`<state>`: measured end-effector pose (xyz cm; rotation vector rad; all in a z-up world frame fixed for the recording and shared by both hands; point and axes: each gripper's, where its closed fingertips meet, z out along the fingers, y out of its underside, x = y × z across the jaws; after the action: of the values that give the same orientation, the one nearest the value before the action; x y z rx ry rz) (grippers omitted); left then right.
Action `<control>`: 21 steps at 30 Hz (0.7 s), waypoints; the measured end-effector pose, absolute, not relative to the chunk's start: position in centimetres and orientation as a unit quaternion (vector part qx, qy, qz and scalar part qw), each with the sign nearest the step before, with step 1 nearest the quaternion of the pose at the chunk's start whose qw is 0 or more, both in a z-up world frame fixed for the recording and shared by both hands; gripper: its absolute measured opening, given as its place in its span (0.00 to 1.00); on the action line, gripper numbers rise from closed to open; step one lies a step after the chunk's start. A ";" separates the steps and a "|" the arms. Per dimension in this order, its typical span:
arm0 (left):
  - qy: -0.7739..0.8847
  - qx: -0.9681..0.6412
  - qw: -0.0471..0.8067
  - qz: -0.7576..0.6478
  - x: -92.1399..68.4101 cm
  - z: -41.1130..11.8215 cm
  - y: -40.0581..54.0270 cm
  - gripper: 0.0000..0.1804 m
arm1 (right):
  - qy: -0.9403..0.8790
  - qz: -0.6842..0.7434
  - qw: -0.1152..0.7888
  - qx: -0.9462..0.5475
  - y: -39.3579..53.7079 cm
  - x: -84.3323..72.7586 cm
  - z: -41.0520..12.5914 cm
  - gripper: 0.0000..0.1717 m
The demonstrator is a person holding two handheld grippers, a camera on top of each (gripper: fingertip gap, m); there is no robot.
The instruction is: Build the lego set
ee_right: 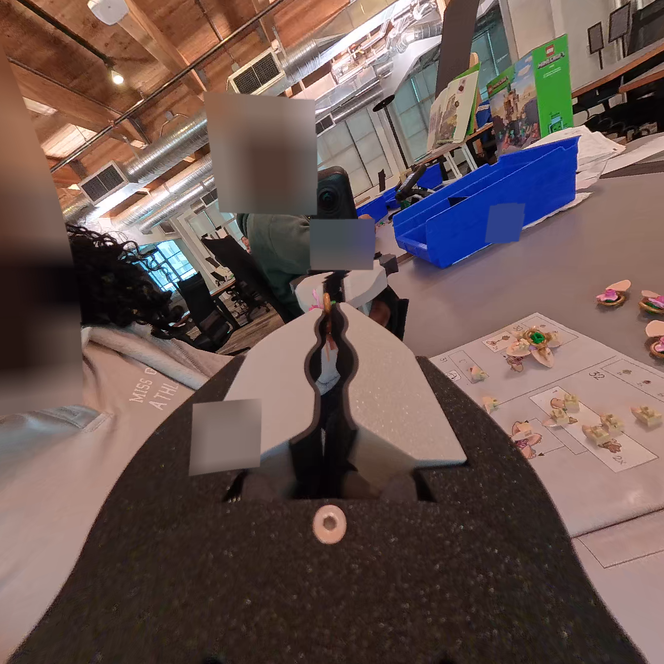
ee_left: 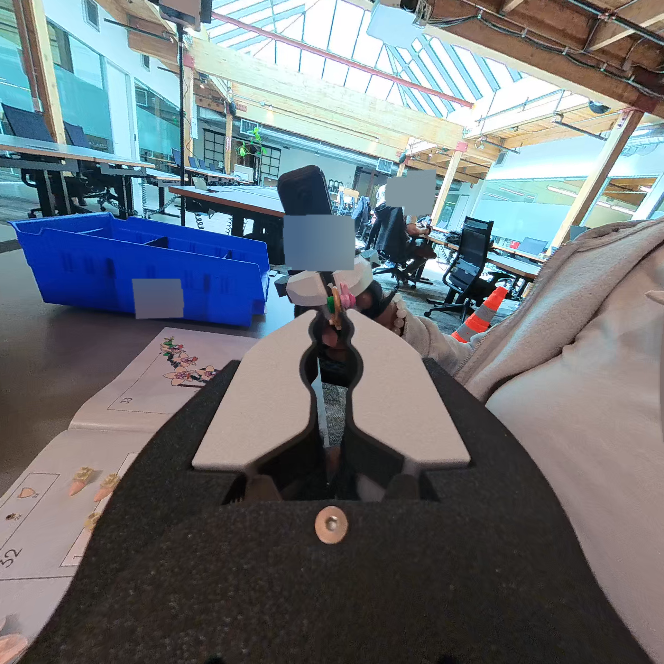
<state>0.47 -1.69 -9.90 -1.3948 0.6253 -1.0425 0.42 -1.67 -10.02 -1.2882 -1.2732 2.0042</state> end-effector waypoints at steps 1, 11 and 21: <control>0.272 -0.603 0.600 -0.451 0.5 -10.0 -1.7 0.06 | -0.460 0.725 0.217 -0.464 -1.6 0.4 -10.0 0.00; 0.278 -0.604 0.595 -0.451 0.8 -10.3 -1.5 0.02 | -0.469 0.725 0.213 -0.458 -1.8 -0.2 -10.4 0.00; 0.158 -0.566 0.799 -0.126 -3.4 -5.6 1.1 0.02 | -0.488 0.463 0.585 -0.453 0.6 0.5 -7.5 0.15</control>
<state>-3.39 1.13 -5.62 -1.2135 0.3384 -0.2714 0.53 0.62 -7.47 -1.0574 -1.1376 1.0803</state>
